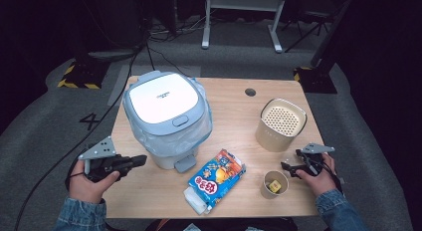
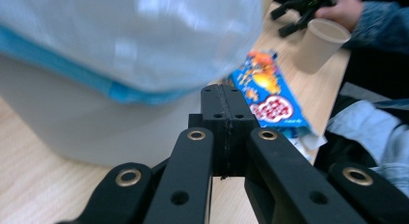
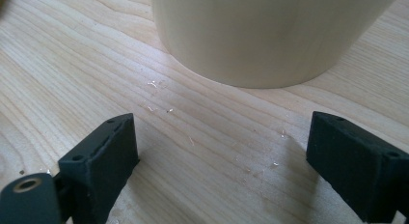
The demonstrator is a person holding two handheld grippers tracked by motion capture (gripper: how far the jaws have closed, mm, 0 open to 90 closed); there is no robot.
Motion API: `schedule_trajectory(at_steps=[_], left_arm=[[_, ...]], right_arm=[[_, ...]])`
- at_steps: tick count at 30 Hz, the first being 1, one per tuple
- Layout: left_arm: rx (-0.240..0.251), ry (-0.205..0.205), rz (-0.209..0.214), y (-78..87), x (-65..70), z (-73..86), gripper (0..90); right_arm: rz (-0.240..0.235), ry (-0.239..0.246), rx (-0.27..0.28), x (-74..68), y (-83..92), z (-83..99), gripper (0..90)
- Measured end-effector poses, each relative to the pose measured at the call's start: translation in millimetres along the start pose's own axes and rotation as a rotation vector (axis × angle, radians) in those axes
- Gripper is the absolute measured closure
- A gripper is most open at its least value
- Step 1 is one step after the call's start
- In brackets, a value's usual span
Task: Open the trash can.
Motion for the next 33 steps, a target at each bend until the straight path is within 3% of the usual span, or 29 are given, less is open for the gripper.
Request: schedule_trajectory(at_steps=[5,11,12,18,26,33], left_arm=[[0.002,-0.04,0.039,5.8,7.2,-16.5,90.0],[0.001,-0.11,0.045,16.7,16.5,-41.6,90.0],[0.012,-0.139,0.061,21.0,21.1,-56.4,90.0],[0.033,-0.192,0.085,23.1,30.4,-92.7,90.0],[0.054,-0.192,0.087,5.8,37.7,-125.0,90.0],[0.052,-0.159,0.067,-21.7,33.7,-133.7,90.0]], right_arm=[[0.0,0.0,0.0,0.0,0.0,0.0,11.1],[0.0,0.0,0.0,0.0,0.0,0.0,11.0],[0.0,0.0,0.0,0.0,0.0,0.0,11.1],[0.001,0.0,0.0,0.0,0.0,0.0,11.0],[0.002,0.0,-0.001,-0.1,0.0,0.0,11.1],[0.001,0.0,-0.001,0.0,0.0,0.0,11.0]])
Point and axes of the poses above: each handheld gripper's, and its own axes: y roughly backward along the jaws, z roughly out of its underside, x roughly to its right, the point moved 6 cm from there along -y, roughly forward along the jaws, and after that the axes turned 8 degrees about y, right-handed, at the moved point
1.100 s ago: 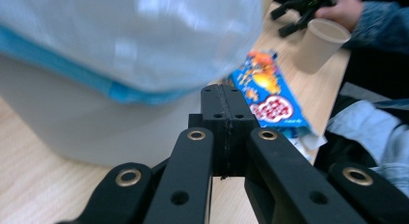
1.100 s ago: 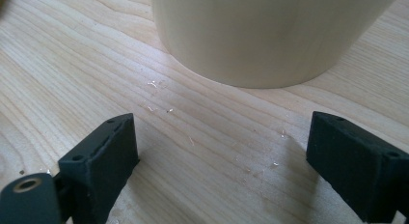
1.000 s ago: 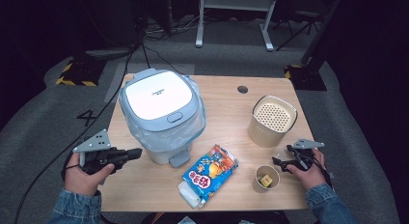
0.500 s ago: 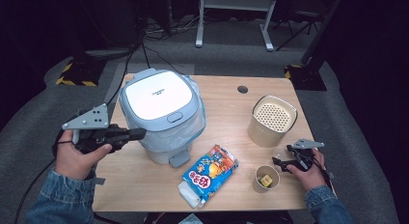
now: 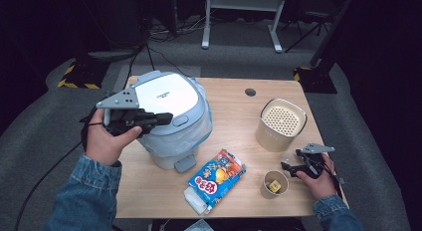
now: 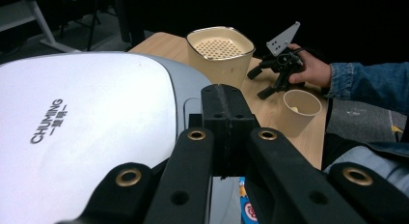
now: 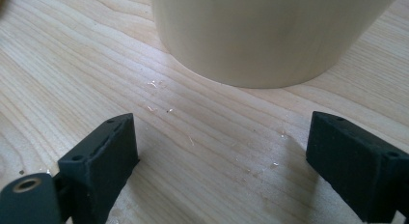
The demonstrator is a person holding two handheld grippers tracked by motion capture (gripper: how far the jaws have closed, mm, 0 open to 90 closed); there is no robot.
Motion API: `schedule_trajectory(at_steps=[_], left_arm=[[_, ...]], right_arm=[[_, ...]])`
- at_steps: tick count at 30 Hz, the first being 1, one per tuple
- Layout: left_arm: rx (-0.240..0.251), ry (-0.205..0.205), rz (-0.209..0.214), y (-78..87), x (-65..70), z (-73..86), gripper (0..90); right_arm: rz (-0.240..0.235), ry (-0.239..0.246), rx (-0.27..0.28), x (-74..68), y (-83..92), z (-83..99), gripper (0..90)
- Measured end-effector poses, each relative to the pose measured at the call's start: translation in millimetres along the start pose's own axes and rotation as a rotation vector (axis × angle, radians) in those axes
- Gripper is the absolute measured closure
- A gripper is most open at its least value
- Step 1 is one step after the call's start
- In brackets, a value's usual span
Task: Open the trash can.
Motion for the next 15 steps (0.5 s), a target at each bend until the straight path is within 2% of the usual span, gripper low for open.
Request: schedule_trajectory(at_steps=[4,10,12,14,15], left_arm=[[-0.016,0.0,-0.008,-14.8,1.6,-0.8,90.0],[-0.083,-0.005,-0.091,-29.5,1.4,1.4,90.0],[-0.08,0.002,-0.09,-31.1,1.6,0.9,90.0],[-0.082,-0.009,-0.125,-31.2,0.8,0.1,90.0],[-0.083,-0.007,-0.125,-31.4,1.1,0.2,90.0]], right_arm=[[0.0,0.0,0.0,0.0,0.0,0.0,11.1],[0.0,0.0,0.0,0.0,0.0,0.0,11.0],[0.0,0.0,0.0,0.0,0.0,0.0,11.0],[0.0,0.0,0.0,0.0,0.0,0.0,11.1],[0.0,0.0,0.0,0.0,0.0,0.0,11.1]])
Point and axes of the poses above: each handheld gripper's, and its own axes: y roughly backward along the jaws, z roughly out of its underside, x roughly to its right, the point moved 6 cm from there along -y, roughly forward along the jaws, and after that the axes turned 8 degrees about y, right-handed, at the moved point
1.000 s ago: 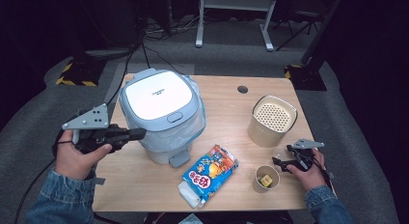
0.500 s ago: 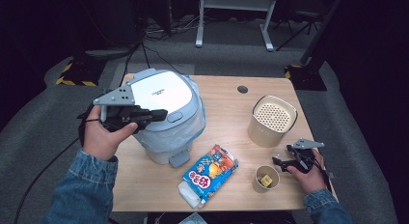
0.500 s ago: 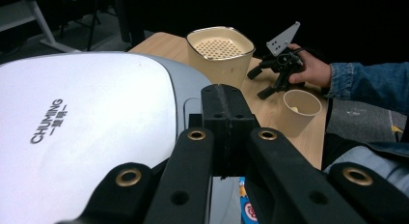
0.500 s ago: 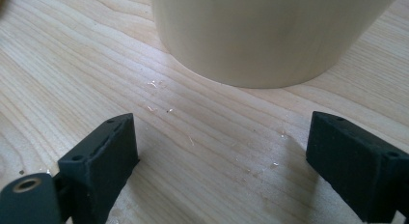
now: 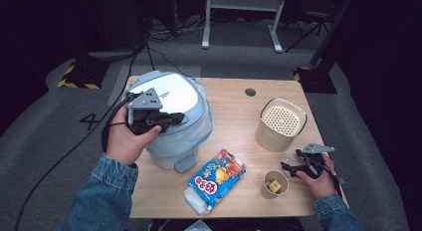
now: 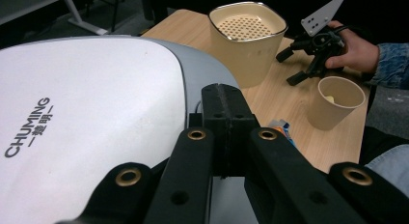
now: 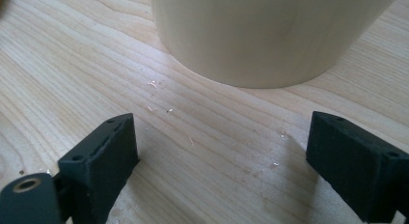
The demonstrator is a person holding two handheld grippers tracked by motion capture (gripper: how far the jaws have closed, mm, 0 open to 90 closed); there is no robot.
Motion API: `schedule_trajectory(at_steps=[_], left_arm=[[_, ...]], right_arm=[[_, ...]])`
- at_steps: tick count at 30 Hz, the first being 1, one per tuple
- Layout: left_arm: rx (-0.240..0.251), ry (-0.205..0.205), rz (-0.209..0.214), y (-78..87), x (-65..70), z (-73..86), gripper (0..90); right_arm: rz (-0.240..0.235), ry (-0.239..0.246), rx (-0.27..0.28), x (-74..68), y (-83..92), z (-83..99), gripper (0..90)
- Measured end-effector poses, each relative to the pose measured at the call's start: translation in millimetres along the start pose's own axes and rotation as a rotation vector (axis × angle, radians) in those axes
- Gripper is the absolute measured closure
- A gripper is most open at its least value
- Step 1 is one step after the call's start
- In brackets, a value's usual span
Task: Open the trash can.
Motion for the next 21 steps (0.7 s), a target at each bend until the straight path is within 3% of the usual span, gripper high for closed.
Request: schedule_trajectory(at_steps=[6,13,17,18,20,21], left_arm=[[0.0,0.015,-0.008,-0.4,0.9,1.2,90.0],[-0.013,-0.015,-0.048,-1.0,3.0,1.2,90.0],[-0.001,-0.009,-0.05,1.0,1.3,0.5,90.0],[0.008,-0.001,-0.045,1.1,1.2,0.5,85.8],[0.019,0.019,-0.038,1.2,1.7,1.0,63.9],[0.061,0.022,-0.005,2.7,4.8,2.0,58.3]], right_arm=[[0.0,0.0,0.0,0.0,0.0,0.0,11.1],[0.0,0.0,0.0,0.0,0.0,0.0,11.1],[0.0,0.0,0.0,0.0,0.0,0.0,11.1],[0.0,0.0,0.0,0.0,0.0,0.0,11.0],[0.0,0.0,0.0,0.1,0.0,0.0,11.1],[-0.001,0.0,0.0,0.0,0.0,0.0,11.1]])
Point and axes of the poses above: each handheld gripper's, and its own axes: y roughly backward along the jaws, z roughly out of its underside, x roughly to its right, the point moved 6 cm from there along -y, roughly forward along the jaws, and after that the axes turned 8 degrees about y, right-handed, at the moved point
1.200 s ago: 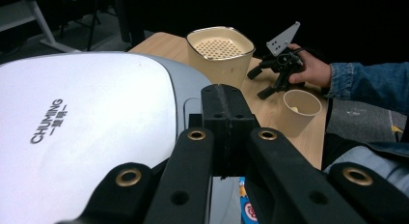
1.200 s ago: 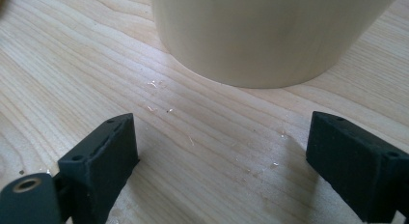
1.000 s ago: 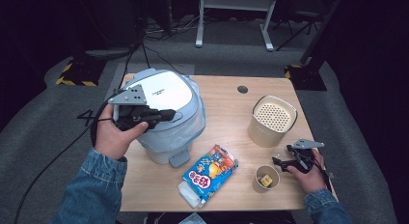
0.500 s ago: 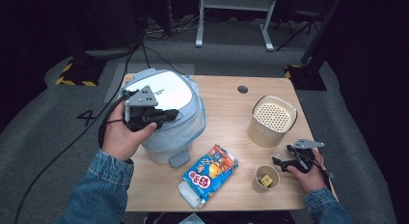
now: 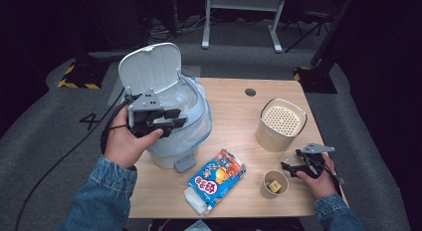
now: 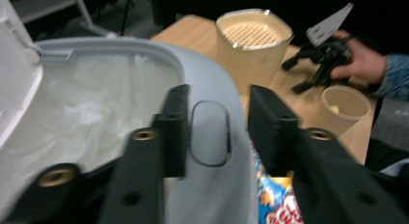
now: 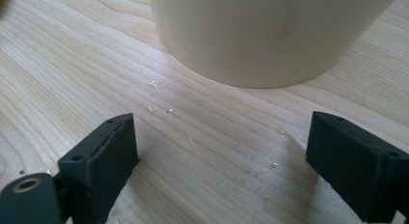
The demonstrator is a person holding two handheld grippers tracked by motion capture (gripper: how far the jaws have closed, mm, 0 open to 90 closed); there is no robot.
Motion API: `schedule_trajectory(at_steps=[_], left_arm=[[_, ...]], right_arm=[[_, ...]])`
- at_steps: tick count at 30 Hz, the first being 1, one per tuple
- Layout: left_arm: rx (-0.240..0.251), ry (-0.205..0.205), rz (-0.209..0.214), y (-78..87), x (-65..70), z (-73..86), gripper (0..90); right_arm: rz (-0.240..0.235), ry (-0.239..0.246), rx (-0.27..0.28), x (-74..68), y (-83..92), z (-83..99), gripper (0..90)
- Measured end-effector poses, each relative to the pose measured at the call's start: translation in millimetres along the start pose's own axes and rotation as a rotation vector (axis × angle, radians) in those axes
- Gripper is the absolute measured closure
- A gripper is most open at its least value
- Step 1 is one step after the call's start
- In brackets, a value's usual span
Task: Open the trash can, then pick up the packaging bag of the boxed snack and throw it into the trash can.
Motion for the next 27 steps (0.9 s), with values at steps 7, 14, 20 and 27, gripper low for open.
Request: schedule_trajectory(at_steps=[7,14,20,27], left_arm=[[0.064,-0.027,0.106,21.1,19.7,12.2,45.7],[0.036,-0.059,0.012,33.1,27.3,42.2,42.2],[0.024,-0.029,0.022,25.5,26.2,69.1,39.5],[-0.022,0.028,0.054,12.9,9.3,100.3,38.3]], right_arm=[[0.004,-0.006,0.003,0.3,0.6,0.1,16.0],[0.008,-0.01,-0.01,2.2,9.6,0.1,34.6],[-0.005,-0.017,0.003,-3.1,22.0,-6.7,36.8],[-0.029,-0.013,0.048,-7.3,37.7,-22.6,38.4]])
Point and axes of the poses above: each handheld gripper's, and its own axes: y roughly backward along the jaws, z roughly out of its underside, x roughly to its right, the point moved 6 cm from there along -y, roughly forward along the jaws, and after that the axes turned 8 degrees about y, right-handed, at the moved point
